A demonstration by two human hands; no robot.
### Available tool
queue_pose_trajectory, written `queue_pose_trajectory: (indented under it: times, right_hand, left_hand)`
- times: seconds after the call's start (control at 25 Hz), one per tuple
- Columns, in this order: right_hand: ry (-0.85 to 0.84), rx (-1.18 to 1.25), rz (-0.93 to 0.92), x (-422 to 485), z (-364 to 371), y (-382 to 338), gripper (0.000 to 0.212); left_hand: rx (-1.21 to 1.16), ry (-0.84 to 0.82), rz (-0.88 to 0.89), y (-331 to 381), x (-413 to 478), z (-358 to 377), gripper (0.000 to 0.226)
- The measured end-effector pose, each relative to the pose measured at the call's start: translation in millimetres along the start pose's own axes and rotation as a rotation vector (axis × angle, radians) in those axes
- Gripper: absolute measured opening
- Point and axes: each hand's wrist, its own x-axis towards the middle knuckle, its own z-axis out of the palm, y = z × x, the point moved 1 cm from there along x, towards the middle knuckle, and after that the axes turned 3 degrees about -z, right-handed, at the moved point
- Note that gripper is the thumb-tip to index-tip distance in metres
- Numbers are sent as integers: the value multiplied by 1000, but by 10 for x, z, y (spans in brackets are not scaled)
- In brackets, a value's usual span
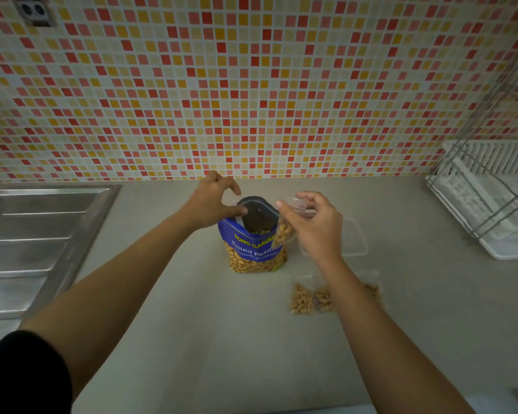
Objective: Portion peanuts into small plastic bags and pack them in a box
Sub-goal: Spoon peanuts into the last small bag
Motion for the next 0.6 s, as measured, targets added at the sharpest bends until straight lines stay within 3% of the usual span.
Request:
queue_pose_trajectory:
  times: [0.12, 0.28, 0.4, 0.52, 0.6]
  right_hand:
    - [4, 19, -13, 33, -20, -89, 45]
    - [5, 76, -41, 91, -44, -229, 39]
    - [-13, 84, -53, 141, -68, -289, 43]
    - [-152, 120, -39, 219, -121, -260, 47]
    - [-308, 286, 32, 252, -185, -224, 39]
  left_hand:
    - [-190, 181, 63, 159, -233, -96, 21]
    - [-296, 111, 197, 410, -574, 104, 31]
    - [-409, 118, 161, 496, -553, 238, 33]
    - [-505, 142, 114, 508, -512, 258, 18]
    - [-616, 105, 60, 501, -535, 267, 17]
